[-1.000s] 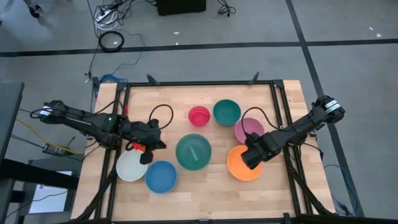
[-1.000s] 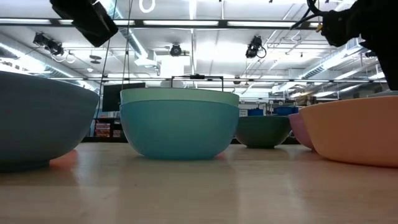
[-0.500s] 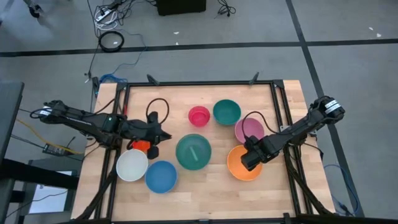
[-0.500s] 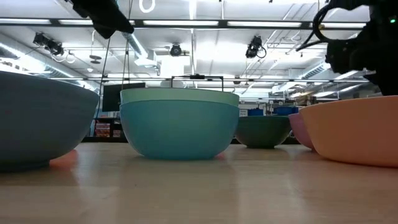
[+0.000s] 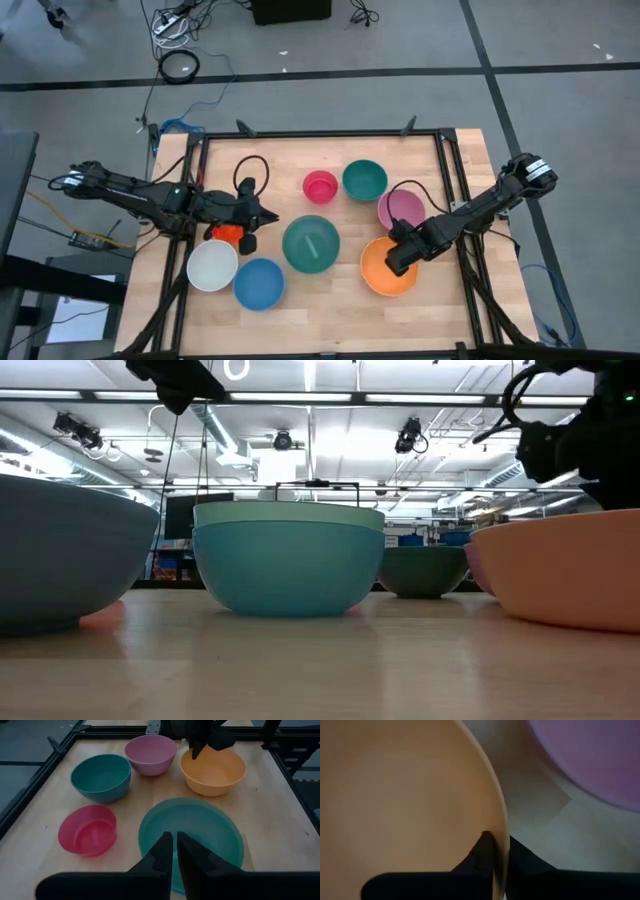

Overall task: Nest bowls inside each other
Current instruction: Stack the orange bowl on top of the light green bowl

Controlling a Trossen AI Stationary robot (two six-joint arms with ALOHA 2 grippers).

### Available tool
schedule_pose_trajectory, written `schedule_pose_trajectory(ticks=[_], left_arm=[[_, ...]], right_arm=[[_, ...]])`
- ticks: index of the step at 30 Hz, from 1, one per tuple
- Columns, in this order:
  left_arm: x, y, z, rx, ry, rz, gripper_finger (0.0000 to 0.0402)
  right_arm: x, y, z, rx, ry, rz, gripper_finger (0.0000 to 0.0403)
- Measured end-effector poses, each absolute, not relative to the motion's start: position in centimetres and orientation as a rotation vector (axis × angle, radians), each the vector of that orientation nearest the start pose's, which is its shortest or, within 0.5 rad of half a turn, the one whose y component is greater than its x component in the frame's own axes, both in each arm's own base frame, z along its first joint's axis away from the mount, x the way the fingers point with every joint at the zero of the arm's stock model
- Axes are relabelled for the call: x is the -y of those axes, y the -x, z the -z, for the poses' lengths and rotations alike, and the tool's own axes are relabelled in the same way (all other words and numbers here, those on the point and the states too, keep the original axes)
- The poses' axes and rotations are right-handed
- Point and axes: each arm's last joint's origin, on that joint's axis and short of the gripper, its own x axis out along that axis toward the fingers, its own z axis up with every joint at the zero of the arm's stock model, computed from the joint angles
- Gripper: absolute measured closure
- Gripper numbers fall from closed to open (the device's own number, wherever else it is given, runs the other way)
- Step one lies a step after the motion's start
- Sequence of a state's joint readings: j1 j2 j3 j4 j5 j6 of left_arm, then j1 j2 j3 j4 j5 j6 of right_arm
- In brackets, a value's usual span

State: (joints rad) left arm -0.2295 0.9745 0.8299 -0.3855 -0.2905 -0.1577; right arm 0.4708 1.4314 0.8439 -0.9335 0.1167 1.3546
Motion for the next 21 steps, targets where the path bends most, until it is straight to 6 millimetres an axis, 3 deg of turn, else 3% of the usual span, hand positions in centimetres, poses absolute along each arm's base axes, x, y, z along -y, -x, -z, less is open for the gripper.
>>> schedule_pose_trajectory(ticks=[6, 11, 15, 21], left_arm=[[3.9, -20.2, -29.8, -0.506, 0.019, -0.1, 0.0366], [3.9, -20.2, -29.8, -0.502, 0.002, -0.096, 0.0366], [3.9, -20.4, -30.1, -0.465, -0.013, -0.103, 0.0366], [3.9, -20.5, -30.4, -0.437, -0.015, -0.103, 0.0366]], right_arm=[[-9.4, -20.4, -22.4, -1.112, -0.668, 0.62, 0.0403], [-8.6, -22.9, -25.8, -0.845, -0.675, 0.485, 0.0402], [-7.2, -26.7, -26.5, -0.667, -0.632, 0.391, 0.0402], [-5.1, -31.6, -25.5, -0.604, -0.518, 0.366, 0.0402]])
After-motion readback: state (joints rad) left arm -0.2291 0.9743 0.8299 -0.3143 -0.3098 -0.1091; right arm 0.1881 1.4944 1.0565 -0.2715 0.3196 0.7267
